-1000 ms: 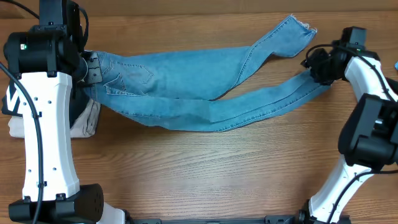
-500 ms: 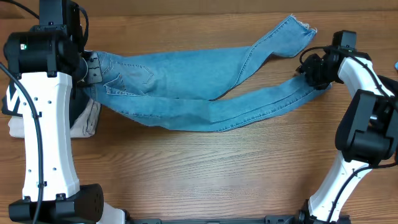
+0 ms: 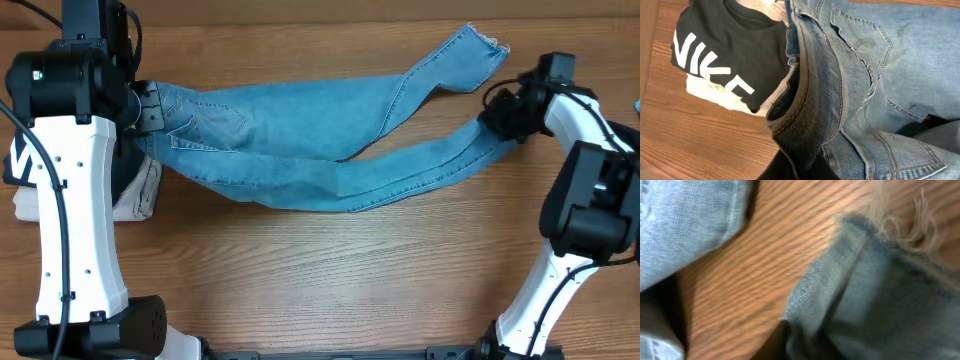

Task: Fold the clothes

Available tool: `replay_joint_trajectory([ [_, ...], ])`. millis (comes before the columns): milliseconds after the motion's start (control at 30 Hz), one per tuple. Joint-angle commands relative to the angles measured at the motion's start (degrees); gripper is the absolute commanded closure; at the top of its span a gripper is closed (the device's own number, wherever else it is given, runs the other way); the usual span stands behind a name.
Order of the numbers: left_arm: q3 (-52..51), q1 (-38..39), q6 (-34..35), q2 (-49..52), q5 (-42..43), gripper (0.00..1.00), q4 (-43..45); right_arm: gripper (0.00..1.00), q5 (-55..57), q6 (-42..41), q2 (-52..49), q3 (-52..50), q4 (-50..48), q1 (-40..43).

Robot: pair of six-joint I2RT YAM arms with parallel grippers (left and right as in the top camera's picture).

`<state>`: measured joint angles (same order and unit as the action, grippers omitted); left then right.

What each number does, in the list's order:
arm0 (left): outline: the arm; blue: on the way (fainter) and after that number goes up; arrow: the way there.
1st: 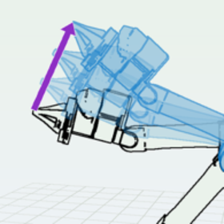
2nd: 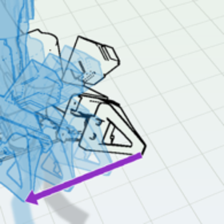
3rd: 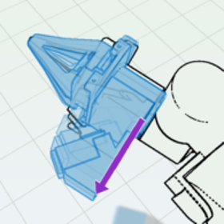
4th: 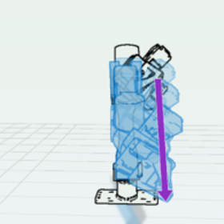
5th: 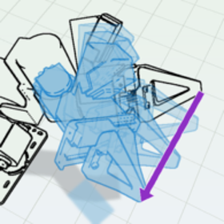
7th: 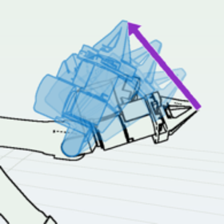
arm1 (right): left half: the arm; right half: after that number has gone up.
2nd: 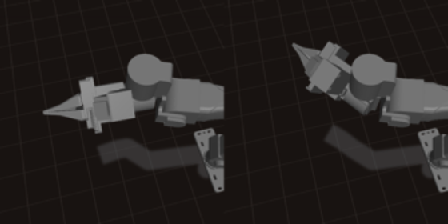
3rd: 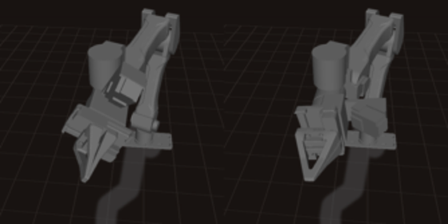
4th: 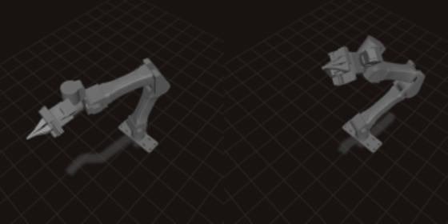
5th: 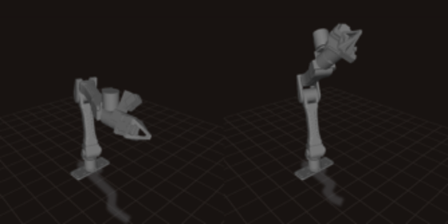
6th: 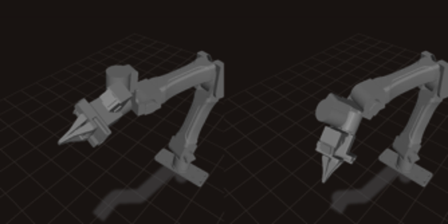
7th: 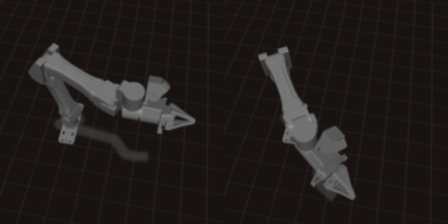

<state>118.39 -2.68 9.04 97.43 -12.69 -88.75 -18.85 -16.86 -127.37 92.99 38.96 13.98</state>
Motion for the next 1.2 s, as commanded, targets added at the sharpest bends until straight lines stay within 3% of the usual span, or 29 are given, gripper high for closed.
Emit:
replay_joint_trajectory([
  [0, 0.37, -0.31, 0.81, -0.39, -1.31, 0.90, 0.04, 0.96, -2.51, 0.44, 0.17, 2.08, 0.09, 0.02],
  [167, 0.37, -0.35, 0.83, -0.42, -3.48, 0.92, -1.77, 0.96, -25.70, 0.24, 8.48, 5.77, -8.13, 6.84],
  [233, 0.37, -0.37, 0.83, -0.42, -3.48, 0.93, -3.08, 0.96, -29.97, -1.16, 10.64, 5.77, -11.96, 9.64],
  [467, 0.37, -3.43, 3.04, -0.42, -5.68, 0.95, -7.65, 0.96, -17.84, 5.40, 10.21, 5.66, 1.27, 17.42],
  [633, 0.37, -5.31, 2.36, -0.42, -2.80, 0.95, -8.04, 0.93, -5.64, 5.35, 10.21, 5.66, 9.46, 18.86],
  [733, 0.37, -5.29, 2.25, -0.42, -2.73, 0.77, -8.07, 0.85, 3.02, 5.38, 10.21, 5.66, 13.81, 18.86],
  [833, 0.37, -5.29, 2.05, -0.42, -2.89, 0.67, -8.07, 0.83, 8.48, 5.33, 10.23, 5.66, 17.00, 18.86],
  [867, 0.37, -5.29, 1.81, -0.44, -2.99, 0.60, -8.04, 0.73, 10.78, 5.29, 10.23, 5.66, 18.27, 18.88],
  [900, 0.37, -5.29, 1.62, -0.44, -3.28, 0.47, -8.07, 0.69, 12.81, 4.83, 10.23, 5.66, 19.37, 18.95],
  [1000, 0.37, -5.29, 1.66, -0.44, -4.44, 0.24, -8.04, 0.65, 13.25, 3.39, 10.25, 5.68, 20.70, 19.54],
  [1100, 0.37, -5.29, 1.68, -0.46, -4.31, 0.18, -7.87, 0.59, 8.61, 3.19, 10.25, 5.73, 21.20, 19.85],
  [1167, 0.37, -5.29, 1.70, -0.46, -1.51, 0.16, -6.32, 0.56, -2.14, 4.46, 10.27, 5.77, 20.61, 19.85],
])
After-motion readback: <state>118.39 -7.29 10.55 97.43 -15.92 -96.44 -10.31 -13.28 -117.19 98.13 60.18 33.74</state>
